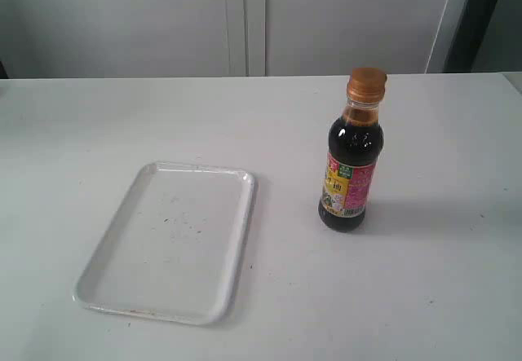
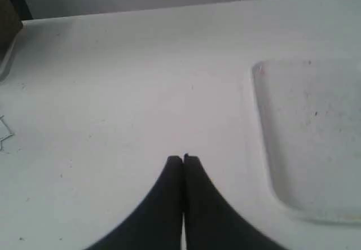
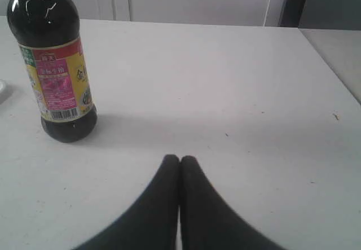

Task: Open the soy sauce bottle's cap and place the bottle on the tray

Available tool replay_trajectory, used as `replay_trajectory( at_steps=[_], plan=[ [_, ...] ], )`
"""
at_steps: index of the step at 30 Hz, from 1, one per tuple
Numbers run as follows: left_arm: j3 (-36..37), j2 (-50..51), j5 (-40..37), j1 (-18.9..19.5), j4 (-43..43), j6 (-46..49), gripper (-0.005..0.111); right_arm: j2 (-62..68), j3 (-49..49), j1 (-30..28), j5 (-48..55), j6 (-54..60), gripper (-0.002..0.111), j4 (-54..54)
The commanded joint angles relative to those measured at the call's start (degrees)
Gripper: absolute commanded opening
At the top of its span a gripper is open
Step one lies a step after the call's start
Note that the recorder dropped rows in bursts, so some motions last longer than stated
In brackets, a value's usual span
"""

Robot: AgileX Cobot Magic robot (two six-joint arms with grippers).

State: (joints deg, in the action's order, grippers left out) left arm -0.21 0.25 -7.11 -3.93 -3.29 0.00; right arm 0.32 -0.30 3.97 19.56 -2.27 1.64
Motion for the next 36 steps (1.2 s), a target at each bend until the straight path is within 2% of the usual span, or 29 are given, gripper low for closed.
replay_trajectory(
  at_steps=[1, 11, 15, 16, 22, 24, 26, 30, 36],
  plan=[
    [0.21, -0.25, 4.5, -0.06, -2.21, -2.85, 0.0, -0.32, 0.3, 0.25, -0.32, -0.07, 0.0, 0.13],
    [0.21, -0.25, 9.8, -0.17, -3.94, -4.35, 0.0, -0.32, 0.3, 0.25, -0.32, -1.67, 0.0, 0.13],
    [0.21, -0.25, 19.58, -0.17, -3.52, -7.18, 0.0, -0.32, 0.3, 0.25, -0.32, -1.4, 0.0, 0.13],
    [0.21, -0.25, 22.46, -0.17, -0.74, -9.18, 0.0, -0.32, 0.3, 0.25, -0.32, -1.4, 0.0, 0.13],
    [-2.24, 1.98, 24.64, -0.17, 2.06, -12.02, 0.0, -0.32, 0.3, 0.25, -0.32, -1.4, 0.0, 0.13],
    [-5.06, 6.02, 25.98, -0.17, 3.29, -12.02, 0.0, -0.32, 0.3, 0.25, -0.32, -1.4, 0.0, 0.13],
    [-7.91, 11.53, 29.64, -0.17, 6.89, -16.03, 0.0, -0.32, 0.3, 0.25, -0.32, -1.4, 0.0, 0.13],
    [-13.25, 24.24, 39.64, -0.17, 22.91, -30.71, 0.0, -0.32, 0.3, 0.25, -0.32, -1.4, 0.0, 0.13],
    [-19.15, 38.74, 44.68, -0.17, 30.67, -36.14, 0.0, -0.32, 0.3, 0.25, -0.32, -1.4, 0.0, 0.13]
  ],
)
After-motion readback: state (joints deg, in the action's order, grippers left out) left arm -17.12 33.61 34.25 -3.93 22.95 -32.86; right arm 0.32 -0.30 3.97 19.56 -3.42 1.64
